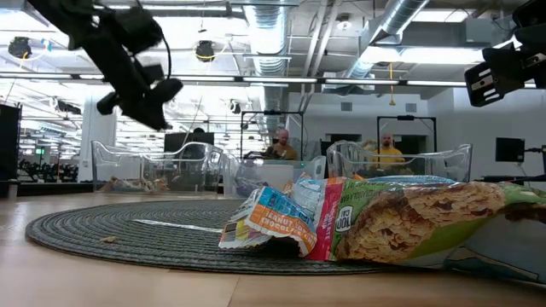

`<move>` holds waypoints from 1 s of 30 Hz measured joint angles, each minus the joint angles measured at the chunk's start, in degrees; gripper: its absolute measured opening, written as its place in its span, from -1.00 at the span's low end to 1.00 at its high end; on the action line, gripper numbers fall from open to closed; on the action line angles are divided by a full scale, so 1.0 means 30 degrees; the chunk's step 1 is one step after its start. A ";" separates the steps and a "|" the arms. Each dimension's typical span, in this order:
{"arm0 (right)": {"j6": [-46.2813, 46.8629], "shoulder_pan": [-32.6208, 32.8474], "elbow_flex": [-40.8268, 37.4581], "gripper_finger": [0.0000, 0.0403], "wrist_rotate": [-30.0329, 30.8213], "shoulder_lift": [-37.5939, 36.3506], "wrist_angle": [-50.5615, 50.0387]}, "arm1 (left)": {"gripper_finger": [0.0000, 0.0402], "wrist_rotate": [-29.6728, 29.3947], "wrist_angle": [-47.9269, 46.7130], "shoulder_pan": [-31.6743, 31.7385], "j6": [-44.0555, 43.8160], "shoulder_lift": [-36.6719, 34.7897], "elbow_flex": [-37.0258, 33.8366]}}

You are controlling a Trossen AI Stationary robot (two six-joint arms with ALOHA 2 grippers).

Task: Pick and place Granola Bars by type
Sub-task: Put the yellow granola bar into the left transparent bin

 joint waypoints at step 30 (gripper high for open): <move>0.0000 0.0000 0.0000 -0.31 0.0003 0.0006 0.0000 | -0.63 0.6635 0.2454 -1.8435 0.6194 -0.0019 -0.0007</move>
